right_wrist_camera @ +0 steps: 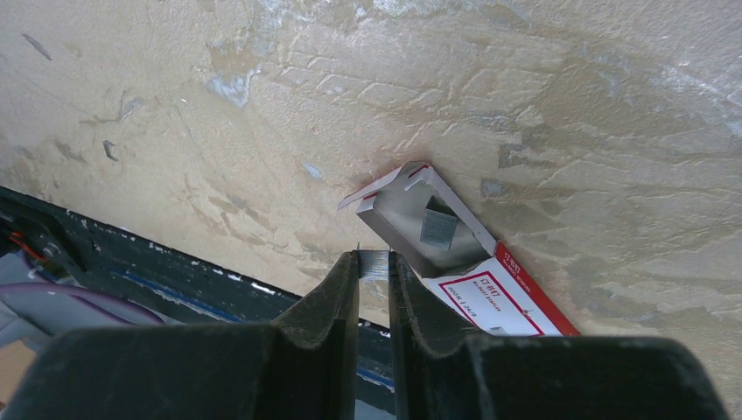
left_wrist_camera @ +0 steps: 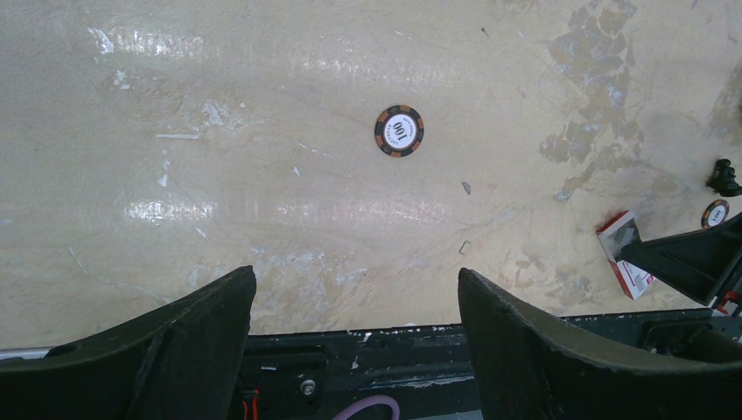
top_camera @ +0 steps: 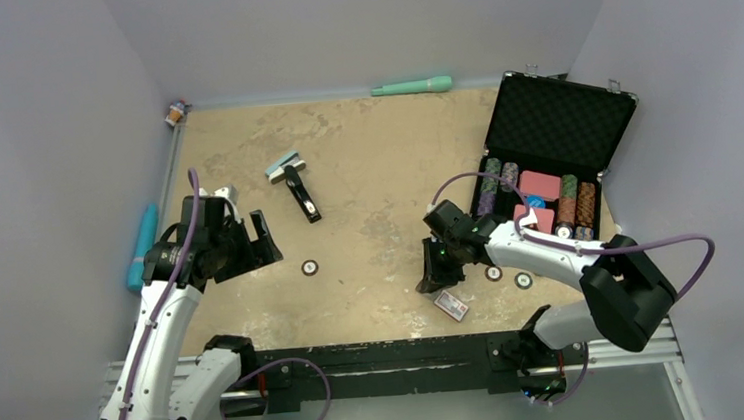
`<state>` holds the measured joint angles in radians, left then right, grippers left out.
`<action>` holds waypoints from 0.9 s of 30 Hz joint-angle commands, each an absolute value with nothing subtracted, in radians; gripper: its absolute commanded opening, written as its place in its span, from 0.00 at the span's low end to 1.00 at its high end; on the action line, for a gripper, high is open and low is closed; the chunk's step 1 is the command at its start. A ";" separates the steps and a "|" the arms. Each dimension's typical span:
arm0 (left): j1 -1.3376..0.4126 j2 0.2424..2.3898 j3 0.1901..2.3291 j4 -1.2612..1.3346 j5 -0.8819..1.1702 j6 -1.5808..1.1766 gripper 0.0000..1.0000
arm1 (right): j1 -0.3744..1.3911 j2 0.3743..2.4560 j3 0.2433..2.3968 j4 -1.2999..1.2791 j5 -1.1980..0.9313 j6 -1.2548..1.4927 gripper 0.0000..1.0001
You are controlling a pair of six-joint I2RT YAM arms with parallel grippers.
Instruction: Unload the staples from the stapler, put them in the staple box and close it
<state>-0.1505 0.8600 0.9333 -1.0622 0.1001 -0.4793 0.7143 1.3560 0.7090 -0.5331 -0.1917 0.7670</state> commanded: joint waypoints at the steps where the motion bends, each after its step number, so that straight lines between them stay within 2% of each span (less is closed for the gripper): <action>1: -0.141 0.851 0.927 -1.035 0.098 -0.484 0.89 | 0.719 1.362 0.733 -0.516 -0.168 0.776 0.18; 11: -0.141 0.855 0.928 -1.034 0.104 -0.483 0.89 | 0.718 1.362 0.742 -0.530 -0.161 0.781 0.40; 22: -0.141 0.859 0.927 -1.034 0.106 -0.482 0.89 | 0.718 1.279 0.812 -0.634 -0.139 0.772 0.40; 25: -0.141 0.860 0.927 -1.033 0.108 -0.480 0.89 | 0.718 1.247 0.790 -0.637 -0.145 0.770 0.36; 27: -0.141 0.861 0.927 -1.031 0.109 -0.479 0.88 | 0.718 1.243 0.759 -0.606 -0.177 0.762 0.29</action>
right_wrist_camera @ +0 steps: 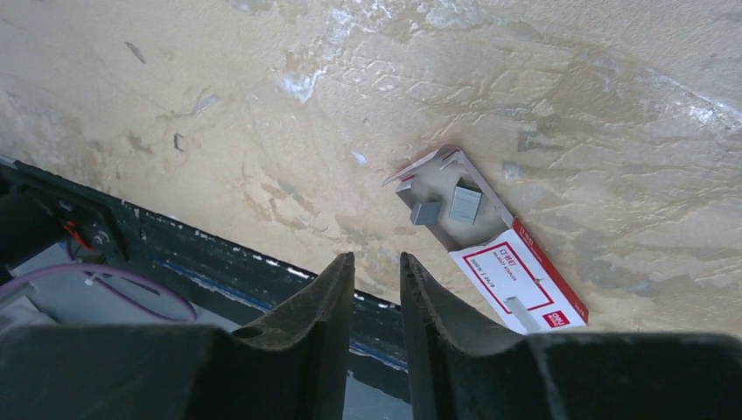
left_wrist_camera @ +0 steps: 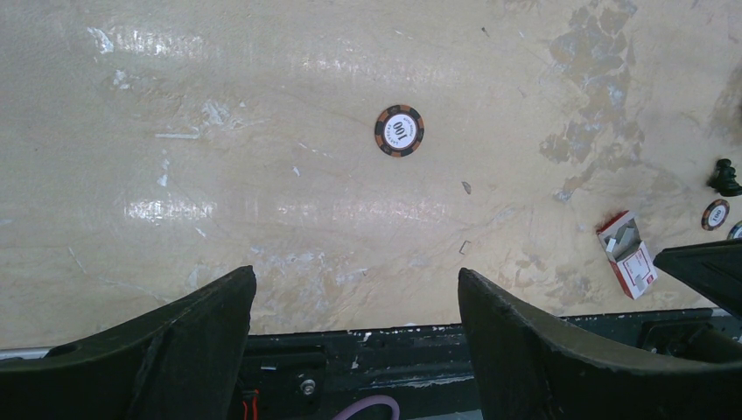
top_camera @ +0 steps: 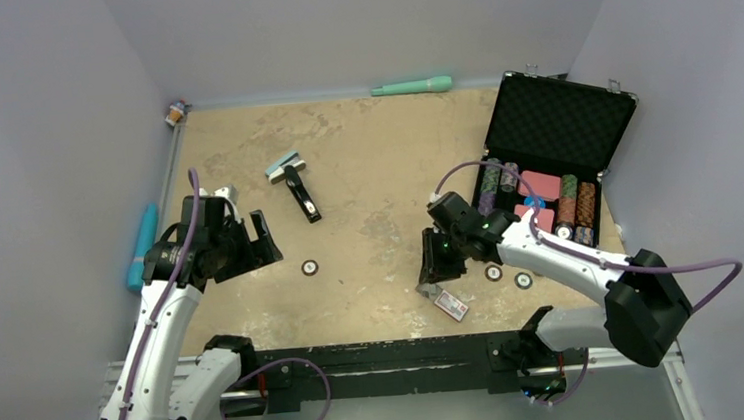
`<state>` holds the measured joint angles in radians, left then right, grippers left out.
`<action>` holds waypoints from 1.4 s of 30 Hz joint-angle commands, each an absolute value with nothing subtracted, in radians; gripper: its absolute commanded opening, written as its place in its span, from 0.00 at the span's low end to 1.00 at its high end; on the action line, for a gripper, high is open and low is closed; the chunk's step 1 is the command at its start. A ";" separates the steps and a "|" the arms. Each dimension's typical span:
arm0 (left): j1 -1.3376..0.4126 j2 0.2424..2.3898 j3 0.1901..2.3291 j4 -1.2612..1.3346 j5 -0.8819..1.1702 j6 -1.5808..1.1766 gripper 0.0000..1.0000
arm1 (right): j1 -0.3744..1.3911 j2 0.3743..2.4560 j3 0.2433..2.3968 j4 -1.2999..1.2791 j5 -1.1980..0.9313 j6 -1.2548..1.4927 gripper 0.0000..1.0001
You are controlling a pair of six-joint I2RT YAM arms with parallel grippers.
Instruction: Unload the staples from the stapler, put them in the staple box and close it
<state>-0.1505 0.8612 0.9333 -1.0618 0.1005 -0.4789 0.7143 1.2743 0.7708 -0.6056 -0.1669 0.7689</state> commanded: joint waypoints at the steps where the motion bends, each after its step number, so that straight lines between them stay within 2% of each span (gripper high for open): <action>1: -0.141 0.861 0.925 -1.031 0.111 -0.479 0.89 | 0.718 1.250 0.747 -0.586 -0.200 0.758 0.26; 4: -0.141 0.863 0.925 -1.029 0.118 -0.477 0.88 | 0.728 1.280 0.743 -0.551 -0.238 0.759 0.17; 6: -0.141 0.866 0.925 -1.030 0.119 -0.477 0.89 | 0.733 1.290 0.751 -0.535 -0.247 0.765 0.14; 21: -0.141 0.857 0.925 -1.034 0.109 -0.481 0.88 | 0.740 1.400 0.718 -0.473 -0.224 0.735 0.12; 42: -0.141 0.856 0.925 -1.035 0.104 -0.485 0.88 | 0.740 1.406 0.696 -0.489 -0.160 0.741 0.10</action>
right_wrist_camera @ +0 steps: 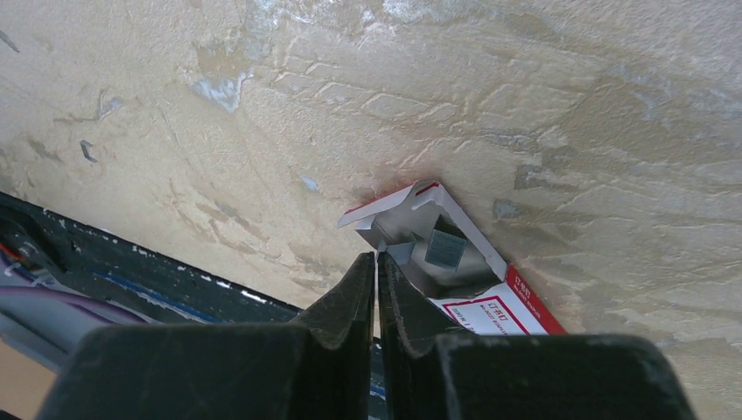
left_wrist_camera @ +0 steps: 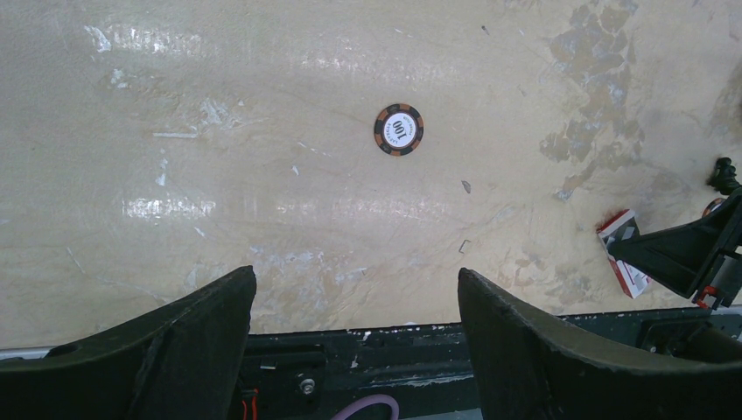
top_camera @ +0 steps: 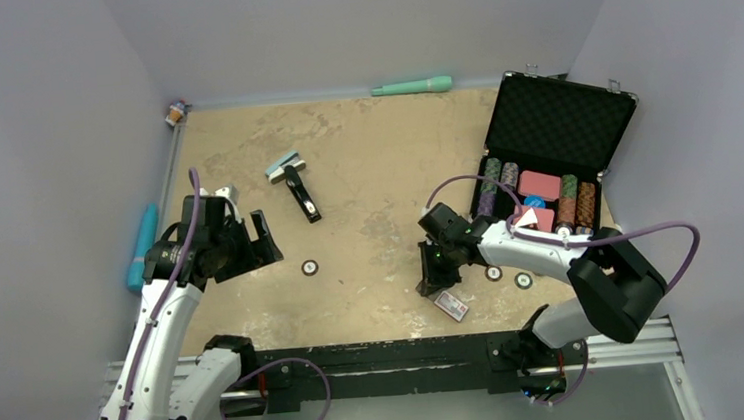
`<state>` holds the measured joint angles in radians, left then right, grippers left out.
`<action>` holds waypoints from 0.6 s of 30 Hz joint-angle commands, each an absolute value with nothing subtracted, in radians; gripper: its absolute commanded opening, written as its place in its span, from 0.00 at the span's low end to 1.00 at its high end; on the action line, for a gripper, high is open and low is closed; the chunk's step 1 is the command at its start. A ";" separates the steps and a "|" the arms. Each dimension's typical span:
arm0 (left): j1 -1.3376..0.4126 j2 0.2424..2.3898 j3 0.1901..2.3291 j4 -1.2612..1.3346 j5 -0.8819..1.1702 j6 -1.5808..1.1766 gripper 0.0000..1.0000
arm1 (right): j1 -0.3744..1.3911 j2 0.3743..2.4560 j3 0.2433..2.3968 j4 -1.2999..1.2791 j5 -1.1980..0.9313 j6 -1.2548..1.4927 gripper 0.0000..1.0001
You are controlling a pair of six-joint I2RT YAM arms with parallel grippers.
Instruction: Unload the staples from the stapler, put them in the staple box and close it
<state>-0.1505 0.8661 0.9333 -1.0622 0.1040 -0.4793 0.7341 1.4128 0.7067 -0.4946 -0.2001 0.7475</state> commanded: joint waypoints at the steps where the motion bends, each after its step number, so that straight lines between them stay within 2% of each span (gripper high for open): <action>1: -0.141 0.856 0.926 -1.035 0.103 -0.484 0.88 | 0.740 1.403 0.700 -0.493 -0.154 0.743 0.10; 6: -0.141 0.856 0.926 -1.036 0.101 -0.485 0.88 | 0.738 1.383 0.715 -0.512 -0.117 0.766 0.11; 11: -0.141 0.856 0.925 -1.035 0.102 -0.484 0.88 | 0.741 1.340 0.760 -0.561 -0.030 0.782 0.16; 18: -0.141 0.861 0.926 -1.034 0.106 -0.483 0.88 | 0.746 1.283 0.793 -0.610 -0.030 0.741 0.18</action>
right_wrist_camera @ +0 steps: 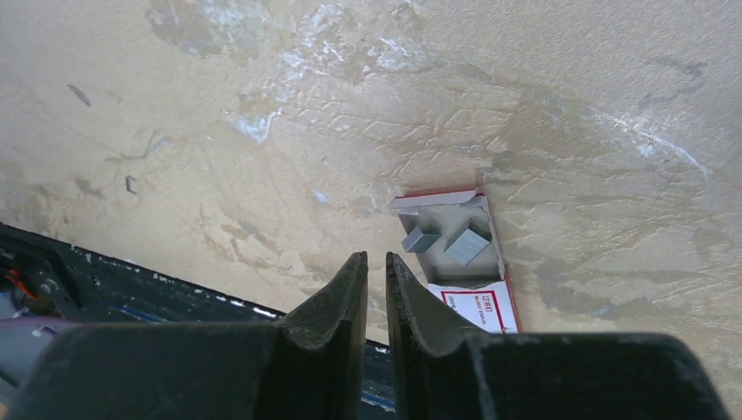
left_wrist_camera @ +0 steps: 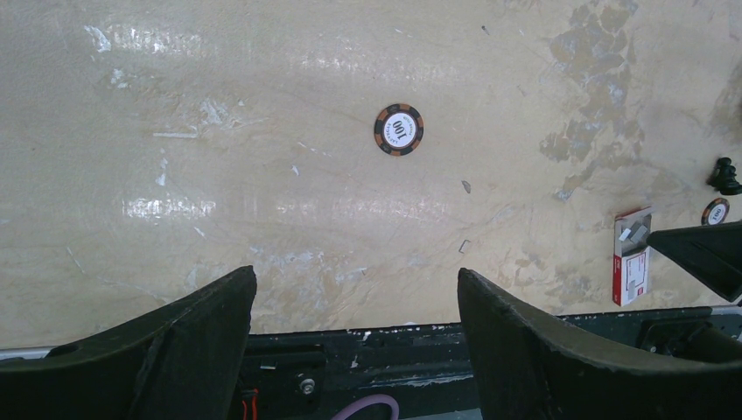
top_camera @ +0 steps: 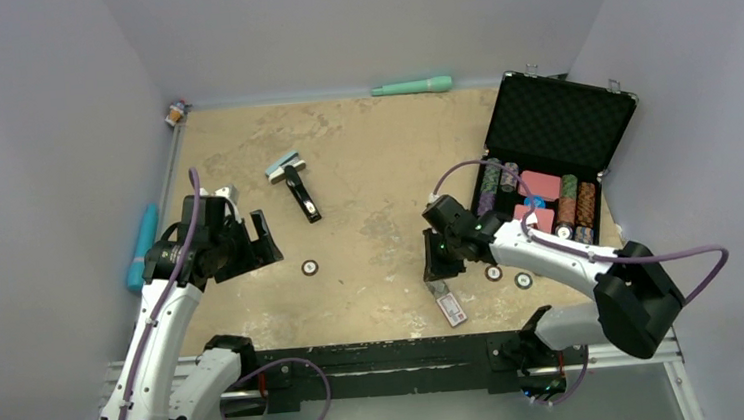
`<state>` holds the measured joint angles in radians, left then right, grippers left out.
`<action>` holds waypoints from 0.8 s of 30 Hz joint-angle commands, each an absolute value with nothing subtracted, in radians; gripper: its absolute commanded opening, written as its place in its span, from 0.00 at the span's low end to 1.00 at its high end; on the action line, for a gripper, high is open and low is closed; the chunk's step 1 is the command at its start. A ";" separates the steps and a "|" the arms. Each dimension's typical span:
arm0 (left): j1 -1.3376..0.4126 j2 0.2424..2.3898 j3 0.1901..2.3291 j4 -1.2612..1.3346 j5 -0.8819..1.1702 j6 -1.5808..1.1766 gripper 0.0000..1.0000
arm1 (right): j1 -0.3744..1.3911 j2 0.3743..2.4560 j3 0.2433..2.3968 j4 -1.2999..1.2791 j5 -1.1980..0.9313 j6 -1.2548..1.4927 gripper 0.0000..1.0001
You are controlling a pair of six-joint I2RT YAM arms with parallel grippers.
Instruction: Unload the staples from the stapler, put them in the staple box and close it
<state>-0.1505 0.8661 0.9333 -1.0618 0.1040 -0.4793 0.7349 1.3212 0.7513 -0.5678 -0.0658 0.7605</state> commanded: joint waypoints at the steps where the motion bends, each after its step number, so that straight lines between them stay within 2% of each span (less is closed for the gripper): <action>1: -0.141 0.861 0.927 -1.034 0.105 -0.483 0.88 | 0.747 1.278 0.790 -0.613 -0.035 0.738 0.18; 6: -0.141 0.866 0.925 -1.032 0.106 -0.482 0.88 | 0.750 1.252 0.766 -0.623 -0.060 0.752 0.21; 8: -0.141 0.874 0.924 -1.029 0.119 -0.477 0.88 | 0.750 1.223 0.760 -0.633 -0.060 0.764 0.28; 10: -0.141 0.883 0.910 -0.999 0.192 -0.455 0.89 | 0.750 1.185 0.758 -0.651 -0.055 0.777 0.44; 11: -0.143 0.890 0.897 -0.970 0.252 -0.437 0.90 | 0.749 1.166 0.760 -0.657 -0.052 0.787 0.56; 13: -0.163 0.926 0.888 -0.922 0.323 -0.411 0.90 | 0.750 1.134 0.773 -0.666 -0.035 0.813 0.88; 14: -0.186 0.943 0.885 -0.903 0.319 -0.410 0.90 | 0.750 1.123 0.788 -0.673 -0.018 0.820 0.97; 18: -0.306 1.006 0.869 -0.810 0.270 -0.441 0.92 | 0.747 1.134 0.918 -0.723 0.074 0.819 0.99; 24: -0.450 1.120 0.837 -0.613 0.356 -0.510 0.89 | 0.641 1.170 1.052 -0.739 0.086 0.732 0.99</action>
<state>-0.3813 1.0595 0.8482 -0.7967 0.2775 -0.4789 0.7162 1.1713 0.9672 -0.7258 0.0399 0.7856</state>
